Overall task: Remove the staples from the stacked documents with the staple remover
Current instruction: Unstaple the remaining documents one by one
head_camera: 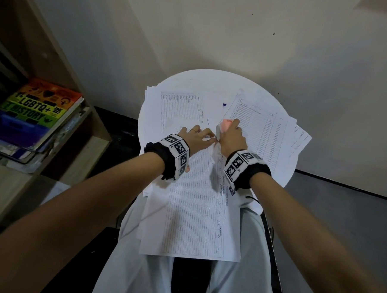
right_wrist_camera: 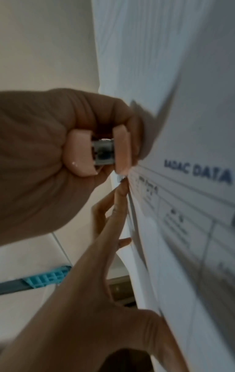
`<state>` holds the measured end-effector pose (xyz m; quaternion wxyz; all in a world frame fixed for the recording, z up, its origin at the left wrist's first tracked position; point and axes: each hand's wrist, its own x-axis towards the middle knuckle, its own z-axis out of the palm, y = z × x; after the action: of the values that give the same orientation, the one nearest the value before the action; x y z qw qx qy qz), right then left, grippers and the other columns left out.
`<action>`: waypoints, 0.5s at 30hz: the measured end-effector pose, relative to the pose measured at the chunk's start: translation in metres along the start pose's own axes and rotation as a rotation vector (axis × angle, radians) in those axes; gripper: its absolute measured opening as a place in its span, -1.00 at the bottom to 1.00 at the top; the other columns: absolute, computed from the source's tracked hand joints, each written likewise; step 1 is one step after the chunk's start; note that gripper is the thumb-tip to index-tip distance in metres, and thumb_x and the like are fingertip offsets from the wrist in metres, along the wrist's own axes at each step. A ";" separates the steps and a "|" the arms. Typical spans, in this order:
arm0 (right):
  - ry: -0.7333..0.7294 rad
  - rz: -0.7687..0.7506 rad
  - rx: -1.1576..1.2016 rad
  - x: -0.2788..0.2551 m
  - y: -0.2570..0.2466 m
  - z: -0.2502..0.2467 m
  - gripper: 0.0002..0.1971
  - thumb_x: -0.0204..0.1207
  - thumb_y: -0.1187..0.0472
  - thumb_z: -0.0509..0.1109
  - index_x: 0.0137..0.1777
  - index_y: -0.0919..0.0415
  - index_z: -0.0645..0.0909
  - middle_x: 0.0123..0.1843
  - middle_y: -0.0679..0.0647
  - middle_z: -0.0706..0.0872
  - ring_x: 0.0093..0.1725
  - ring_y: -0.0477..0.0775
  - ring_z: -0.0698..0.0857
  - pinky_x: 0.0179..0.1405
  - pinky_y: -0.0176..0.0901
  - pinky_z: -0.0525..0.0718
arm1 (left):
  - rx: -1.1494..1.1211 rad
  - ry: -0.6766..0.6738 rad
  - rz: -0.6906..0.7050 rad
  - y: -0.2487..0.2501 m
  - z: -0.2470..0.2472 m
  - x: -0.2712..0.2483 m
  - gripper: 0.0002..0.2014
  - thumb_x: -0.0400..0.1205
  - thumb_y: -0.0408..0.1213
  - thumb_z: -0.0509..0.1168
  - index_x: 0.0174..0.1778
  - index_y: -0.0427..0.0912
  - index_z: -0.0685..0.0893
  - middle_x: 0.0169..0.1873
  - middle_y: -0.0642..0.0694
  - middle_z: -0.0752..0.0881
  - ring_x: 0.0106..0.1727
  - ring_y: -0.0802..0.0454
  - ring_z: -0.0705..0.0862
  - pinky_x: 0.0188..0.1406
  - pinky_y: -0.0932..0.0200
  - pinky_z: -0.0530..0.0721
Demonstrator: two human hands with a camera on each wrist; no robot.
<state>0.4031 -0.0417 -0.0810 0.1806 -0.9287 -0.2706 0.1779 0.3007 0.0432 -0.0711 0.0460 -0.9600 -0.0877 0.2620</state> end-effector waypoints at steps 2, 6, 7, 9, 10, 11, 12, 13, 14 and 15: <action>0.007 -0.015 0.015 -0.002 0.005 0.000 -0.53 0.67 0.18 0.19 0.48 0.34 0.14 0.35 0.32 0.49 0.21 0.37 0.61 -0.09 0.06 0.47 | -0.003 0.015 0.007 0.000 -0.001 0.002 0.37 0.08 0.03 0.69 0.65 0.03 -0.11 0.58 -0.06 0.05 0.51 -0.21 0.20 0.32 -0.29 0.50; 0.036 -0.113 0.106 -0.011 0.010 -0.004 -0.59 0.69 0.22 0.12 0.45 0.38 0.17 0.28 0.36 0.52 0.09 0.38 0.63 -0.11 0.14 0.59 | -0.146 0.074 0.051 -0.013 0.006 -0.007 0.24 0.18 0.05 0.64 0.67 0.03 -0.02 0.60 -0.06 0.10 0.54 -0.15 0.19 0.38 -0.22 0.43; 0.030 -0.138 0.133 -0.015 0.011 -0.005 -0.59 0.69 0.21 0.11 0.45 0.38 0.17 0.28 0.36 0.52 0.07 0.38 0.63 -0.09 0.18 0.62 | -0.222 0.109 0.037 -0.017 0.013 -0.012 0.19 0.21 0.07 0.62 0.66 0.01 0.04 0.60 -0.06 0.12 0.55 -0.12 0.19 0.41 -0.18 0.42; 0.007 -0.191 0.152 -0.024 0.011 -0.003 -0.57 0.69 0.17 0.10 0.46 0.37 0.16 0.29 0.35 0.53 0.05 0.37 0.63 -0.08 0.19 0.65 | -0.373 0.198 -0.032 -0.024 0.030 -0.022 0.11 0.26 0.13 0.57 0.65 -0.04 0.12 0.61 -0.05 0.14 0.58 -0.09 0.19 0.48 -0.12 0.39; -0.012 -0.215 0.143 -0.028 0.010 -0.001 -0.56 0.70 0.15 0.10 0.47 0.36 0.16 0.29 0.33 0.54 0.05 0.36 0.64 -0.06 0.18 0.66 | -0.439 0.239 -0.068 -0.025 0.037 -0.026 0.08 0.28 0.16 0.56 0.65 -0.06 0.15 0.61 -0.05 0.14 0.59 -0.07 0.19 0.51 -0.09 0.37; -0.038 -0.232 0.127 -0.032 0.007 0.002 -0.56 0.70 0.13 0.10 0.47 0.35 0.16 0.30 0.32 0.55 0.06 0.34 0.65 -0.04 0.19 0.67 | -0.493 0.271 -0.093 -0.025 0.043 -0.030 0.06 0.29 0.16 0.55 0.64 -0.07 0.17 0.62 -0.05 0.15 0.60 -0.06 0.19 0.53 -0.06 0.34; -0.065 -0.243 0.102 -0.036 0.003 0.005 -0.55 0.70 0.12 0.10 0.48 0.33 0.15 0.29 0.31 0.56 0.07 0.32 0.66 -0.01 0.21 0.67 | -0.535 0.295 -0.108 -0.025 0.047 -0.032 0.04 0.30 0.15 0.55 0.63 -0.09 0.20 0.63 -0.06 0.15 0.62 -0.05 0.18 0.54 -0.03 0.32; -0.092 -0.246 0.071 -0.038 -0.002 0.009 -0.55 0.70 0.11 0.11 0.49 0.32 0.15 0.28 0.30 0.57 0.09 0.32 0.66 0.01 0.19 0.67 | -0.567 0.311 -0.118 -0.024 0.049 -0.033 0.02 0.30 0.13 0.56 0.62 -0.11 0.23 0.63 -0.06 0.15 0.63 -0.04 0.17 0.54 -0.01 0.30; -0.116 -0.239 0.036 -0.040 -0.007 0.013 -0.53 0.69 0.11 0.12 0.49 0.32 0.15 0.28 0.30 0.56 0.12 0.32 0.65 0.02 0.16 0.66 | -0.592 0.321 -0.123 -0.023 0.050 -0.034 0.01 0.30 0.11 0.57 0.60 -0.13 0.26 0.64 -0.07 0.15 0.63 -0.04 0.17 0.54 0.02 0.29; -0.132 -0.224 0.002 -0.042 -0.011 0.016 -0.52 0.68 0.12 0.15 0.50 0.31 0.15 0.29 0.30 0.55 0.15 0.33 0.64 0.02 0.12 0.62 | -0.610 0.328 -0.124 -0.022 0.051 -0.033 -0.01 0.29 0.09 0.58 0.58 -0.16 0.29 0.64 -0.07 0.15 0.64 -0.04 0.17 0.54 0.03 0.29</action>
<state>0.3583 -0.0527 -0.0804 0.1821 -0.8789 -0.3835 0.2176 0.2435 0.0604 -0.0951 -0.2134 -0.9517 -0.2117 0.0627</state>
